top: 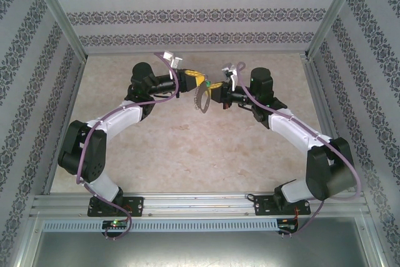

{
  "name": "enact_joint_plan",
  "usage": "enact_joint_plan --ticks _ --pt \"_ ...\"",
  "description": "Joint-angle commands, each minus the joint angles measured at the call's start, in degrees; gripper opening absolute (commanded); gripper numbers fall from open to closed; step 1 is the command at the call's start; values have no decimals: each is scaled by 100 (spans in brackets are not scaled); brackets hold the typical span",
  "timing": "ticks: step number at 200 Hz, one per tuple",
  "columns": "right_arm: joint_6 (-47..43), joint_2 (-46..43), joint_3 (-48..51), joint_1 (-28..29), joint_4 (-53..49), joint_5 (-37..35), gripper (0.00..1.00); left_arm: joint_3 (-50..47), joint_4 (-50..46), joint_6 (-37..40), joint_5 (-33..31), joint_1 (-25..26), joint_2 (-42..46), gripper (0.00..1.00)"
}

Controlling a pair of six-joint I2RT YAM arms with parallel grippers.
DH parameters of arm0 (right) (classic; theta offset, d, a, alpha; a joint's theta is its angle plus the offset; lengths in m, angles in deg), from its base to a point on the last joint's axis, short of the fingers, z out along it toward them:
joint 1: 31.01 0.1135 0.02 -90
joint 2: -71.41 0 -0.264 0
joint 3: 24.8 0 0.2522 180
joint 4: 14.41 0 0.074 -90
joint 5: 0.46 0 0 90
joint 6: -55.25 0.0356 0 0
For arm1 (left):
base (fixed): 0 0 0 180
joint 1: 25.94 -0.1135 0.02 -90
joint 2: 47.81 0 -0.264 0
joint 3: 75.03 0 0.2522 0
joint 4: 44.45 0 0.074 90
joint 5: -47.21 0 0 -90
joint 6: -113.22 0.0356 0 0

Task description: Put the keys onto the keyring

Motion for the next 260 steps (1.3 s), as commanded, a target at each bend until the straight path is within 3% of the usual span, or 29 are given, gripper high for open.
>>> enact_joint_plan --ticks 1,98,127,138,190,260 --pt "-153 -131 -43 42 -196 229 0 -24 673 -147 35 44 162 0" --pt "-358 59 -320 159 -637 312 0 -72 795 -200 2 46 124 0" --pt "-190 -226 -110 -85 -513 268 30 -123 817 -208 -26 41 109 0" --pt "-118 -417 -2 -211 -474 255 34 -137 888 -254 -26 46 83 0" --pt "292 -1049 171 -431 25 139 37 -150 1125 -419 -9 41 19 0" --pt "1034 -442 -310 -321 1051 352 41 -186 1265 -576 -1 46 6 0"
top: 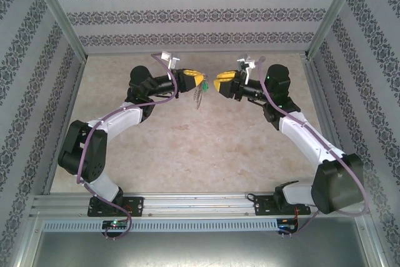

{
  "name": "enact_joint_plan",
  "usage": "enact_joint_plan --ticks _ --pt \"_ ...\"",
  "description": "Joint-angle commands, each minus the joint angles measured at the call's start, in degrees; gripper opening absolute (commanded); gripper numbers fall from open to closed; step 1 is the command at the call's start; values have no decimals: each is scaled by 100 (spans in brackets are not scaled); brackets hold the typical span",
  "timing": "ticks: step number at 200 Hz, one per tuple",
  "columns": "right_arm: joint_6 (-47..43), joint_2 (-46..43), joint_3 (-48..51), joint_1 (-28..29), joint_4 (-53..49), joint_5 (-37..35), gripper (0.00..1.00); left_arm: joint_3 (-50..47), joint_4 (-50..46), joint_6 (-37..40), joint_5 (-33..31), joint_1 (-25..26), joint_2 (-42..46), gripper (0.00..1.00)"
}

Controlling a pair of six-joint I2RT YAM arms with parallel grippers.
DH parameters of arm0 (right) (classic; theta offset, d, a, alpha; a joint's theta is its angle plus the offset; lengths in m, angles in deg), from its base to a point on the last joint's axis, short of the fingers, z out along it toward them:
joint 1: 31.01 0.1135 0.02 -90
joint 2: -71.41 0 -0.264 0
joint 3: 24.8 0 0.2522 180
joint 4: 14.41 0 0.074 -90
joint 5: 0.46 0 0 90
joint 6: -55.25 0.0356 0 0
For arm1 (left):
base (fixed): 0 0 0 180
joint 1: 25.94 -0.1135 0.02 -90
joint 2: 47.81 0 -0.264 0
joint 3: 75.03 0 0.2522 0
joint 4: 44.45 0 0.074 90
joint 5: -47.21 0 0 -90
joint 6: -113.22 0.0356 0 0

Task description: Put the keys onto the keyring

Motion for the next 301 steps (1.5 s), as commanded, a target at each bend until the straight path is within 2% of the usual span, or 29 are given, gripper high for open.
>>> enact_joint_plan --ticks 1,68,127,177,206,220,271,301 --pt "376 176 -233 84 662 205 41 -5 535 -179 43 48 13 0" --pt "545 486 -486 261 930 488 40 40 545 -255 79 72 6 0" --pt "650 710 -610 305 1069 593 34 83 475 -228 106 95 15 0" --pt "735 813 -627 308 1210 682 21 98 415 -186 123 111 12 0" --pt "754 835 -668 314 1246 734 10 106 393 -172 140 114 7 0" --pt "771 867 -689 311 1262 795 0 115 382 -175 140 112 -2 0" --pt "752 812 -666 279 1283 817 0 170 285 -150 145 129 -21 0" --pt "644 727 -659 161 1073 651 0 236 -128 106 62 120 41 2"
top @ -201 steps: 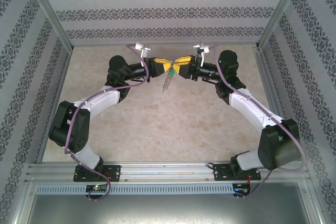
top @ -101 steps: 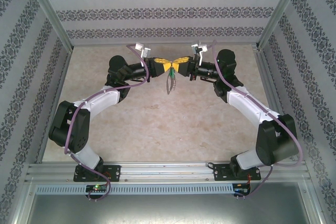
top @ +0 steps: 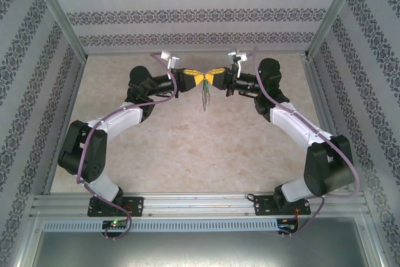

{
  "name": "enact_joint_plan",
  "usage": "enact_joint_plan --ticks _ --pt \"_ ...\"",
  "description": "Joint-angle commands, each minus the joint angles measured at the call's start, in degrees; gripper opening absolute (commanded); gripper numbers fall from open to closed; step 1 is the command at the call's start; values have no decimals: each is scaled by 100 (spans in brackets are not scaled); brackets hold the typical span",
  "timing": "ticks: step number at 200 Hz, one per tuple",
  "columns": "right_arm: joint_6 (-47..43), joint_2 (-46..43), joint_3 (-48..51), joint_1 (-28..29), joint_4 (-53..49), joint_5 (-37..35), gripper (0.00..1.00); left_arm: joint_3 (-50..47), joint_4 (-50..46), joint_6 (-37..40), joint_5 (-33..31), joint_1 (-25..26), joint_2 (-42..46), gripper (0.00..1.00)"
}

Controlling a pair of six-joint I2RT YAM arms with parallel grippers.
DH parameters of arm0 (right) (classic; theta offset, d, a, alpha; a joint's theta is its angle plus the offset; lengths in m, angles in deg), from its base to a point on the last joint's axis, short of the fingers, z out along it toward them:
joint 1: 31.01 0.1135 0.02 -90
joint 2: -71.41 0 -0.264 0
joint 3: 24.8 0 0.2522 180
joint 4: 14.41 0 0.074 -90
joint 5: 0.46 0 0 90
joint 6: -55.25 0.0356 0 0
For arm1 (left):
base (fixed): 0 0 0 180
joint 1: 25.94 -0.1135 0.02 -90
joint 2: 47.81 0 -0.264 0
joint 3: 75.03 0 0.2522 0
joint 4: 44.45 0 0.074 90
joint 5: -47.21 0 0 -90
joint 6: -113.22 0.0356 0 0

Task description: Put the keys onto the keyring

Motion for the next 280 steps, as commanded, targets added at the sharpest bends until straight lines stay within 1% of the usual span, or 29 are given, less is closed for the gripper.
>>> enact_joint_plan --ticks 1,13,20,38,50,55,61,89,94,99,128,143,155,171,203,218,235,264,280 --pt "-107 -89 -178 -60 97 89 0 219 -220 278 40 109 41 2" --pt "-94 -93 -163 -107 92 97 0 257 -327 352 22 110 48 3" --pt "-89 -110 -162 -121 91 96 0 258 -324 348 22 109 45 0" --pt "-94 -156 -150 -146 87 109 0 246 -346 371 -19 112 68 0" --pt "-108 -179 -123 -150 74 65 0 248 -386 405 -56 112 77 4" --pt "-109 -186 -121 -149 71 63 0 243 -368 401 -65 110 77 4" --pt "-111 -184 -114 -159 78 63 0 229 -335 401 -62 117 77 0" --pt "-8 -126 -127 -148 178 85 0 174 -220 386 -102 114 112 0" --pt "25 -110 -132 -153 200 86 6 177 -192 363 -88 109 103 0" --pt "45 -81 -148 -153 227 88 10 186 -163 337 -79 115 88 0" --pt "147 12 -196 -137 333 132 21 227 -128 284 -22 109 70 0" --pt "157 38 -216 -128 358 148 22 236 -118 261 -5 115 47 0" --pt "164 51 -227 -127 344 151 19 248 -112 253 8 118 34 0" --pt "165 71 -224 -121 363 151 18 264 -98 231 1 126 7 0" --pt "175 108 -208 -118 381 253 22 296 -68 204 11 133 -20 0" --pt "166 113 -180 -113 386 273 27 298 -67 200 3 127 -12 0" --pt "144 114 -121 -121 377 283 29 299 -68 191 2 127 -2 0" --pt "156 109 -33 -130 426 272 26 317 -84 186 -4 132 1 0" --pt "182 118 -14 -128 447 324 26 317 -74 185 -22 127 6 0"
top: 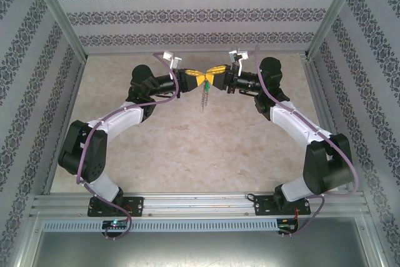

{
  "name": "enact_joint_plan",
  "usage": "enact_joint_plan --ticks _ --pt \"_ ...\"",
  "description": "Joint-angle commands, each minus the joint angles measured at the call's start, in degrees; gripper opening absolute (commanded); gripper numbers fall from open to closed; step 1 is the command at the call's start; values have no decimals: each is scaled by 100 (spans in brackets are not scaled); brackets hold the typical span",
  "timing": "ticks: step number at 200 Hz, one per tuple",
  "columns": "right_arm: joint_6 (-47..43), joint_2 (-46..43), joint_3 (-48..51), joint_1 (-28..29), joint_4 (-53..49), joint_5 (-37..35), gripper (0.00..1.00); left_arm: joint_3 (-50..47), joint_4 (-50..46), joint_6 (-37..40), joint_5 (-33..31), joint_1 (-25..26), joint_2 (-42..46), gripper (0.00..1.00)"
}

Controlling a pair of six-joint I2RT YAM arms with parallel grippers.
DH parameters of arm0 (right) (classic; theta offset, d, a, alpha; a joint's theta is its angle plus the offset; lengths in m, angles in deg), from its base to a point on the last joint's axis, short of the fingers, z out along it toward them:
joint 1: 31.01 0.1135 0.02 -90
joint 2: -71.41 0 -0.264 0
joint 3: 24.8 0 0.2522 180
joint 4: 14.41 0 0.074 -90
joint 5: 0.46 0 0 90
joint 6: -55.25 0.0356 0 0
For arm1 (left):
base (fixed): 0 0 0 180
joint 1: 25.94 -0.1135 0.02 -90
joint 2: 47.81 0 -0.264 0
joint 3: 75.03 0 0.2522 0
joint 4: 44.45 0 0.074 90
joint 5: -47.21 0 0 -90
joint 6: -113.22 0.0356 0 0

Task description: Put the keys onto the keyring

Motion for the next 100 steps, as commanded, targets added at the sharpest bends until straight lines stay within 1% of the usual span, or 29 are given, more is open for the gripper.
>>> enact_joint_plan --ticks 1,67,87,100 --pt "-16 35 48 -47 270 192 26 238 233 -62 39 57 6 0" --pt "28 103 136 -40 370 237 28 254 227 -61 30 81 -2 0" --pt "36 113 163 -39 401 219 18 259 201 -57 48 80 -1 0" --pt "32 114 160 -43 411 209 9 258 202 -52 59 77 -2 0"
